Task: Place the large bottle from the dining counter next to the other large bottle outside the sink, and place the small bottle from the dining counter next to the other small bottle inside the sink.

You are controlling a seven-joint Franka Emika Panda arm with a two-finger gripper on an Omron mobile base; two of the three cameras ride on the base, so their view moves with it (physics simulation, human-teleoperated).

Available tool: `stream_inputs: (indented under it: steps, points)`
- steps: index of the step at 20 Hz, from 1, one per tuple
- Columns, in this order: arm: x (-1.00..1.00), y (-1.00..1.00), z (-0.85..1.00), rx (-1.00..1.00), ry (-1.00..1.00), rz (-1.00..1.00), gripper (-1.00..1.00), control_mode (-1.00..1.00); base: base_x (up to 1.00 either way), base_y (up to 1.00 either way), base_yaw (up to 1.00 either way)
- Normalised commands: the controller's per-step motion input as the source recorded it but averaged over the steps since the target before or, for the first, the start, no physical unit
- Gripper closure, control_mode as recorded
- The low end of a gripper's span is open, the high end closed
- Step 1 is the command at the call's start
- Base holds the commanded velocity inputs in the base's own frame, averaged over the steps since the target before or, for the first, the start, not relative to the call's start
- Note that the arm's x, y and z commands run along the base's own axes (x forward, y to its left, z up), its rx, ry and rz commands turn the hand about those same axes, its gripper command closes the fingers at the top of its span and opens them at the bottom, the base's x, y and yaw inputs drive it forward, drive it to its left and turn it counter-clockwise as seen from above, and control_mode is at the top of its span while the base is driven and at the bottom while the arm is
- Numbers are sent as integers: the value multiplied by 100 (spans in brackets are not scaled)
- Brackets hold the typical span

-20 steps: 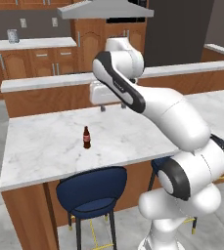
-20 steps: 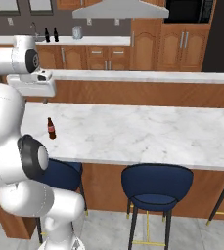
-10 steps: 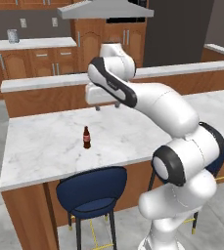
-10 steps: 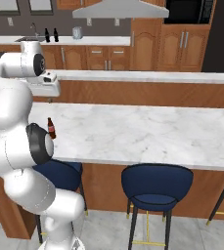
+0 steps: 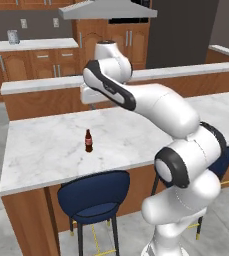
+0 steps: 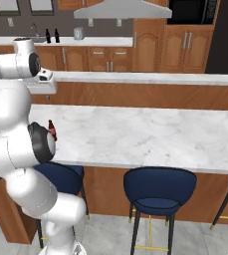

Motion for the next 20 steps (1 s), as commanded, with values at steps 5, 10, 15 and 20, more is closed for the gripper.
stream_inputs:
  steps: [5,10,15,20]
  points:
    - [0,7,-1,0,-26,0,-100,-100,0,0,0]
    - [0,4,0,5,-23,0,-100,-100,0,0,0]
    - [-1,1,3,10,-2,0,-100,-100,0,0,0]
    - [0,0,0,7,15,0,-100,-100,0,0,0]
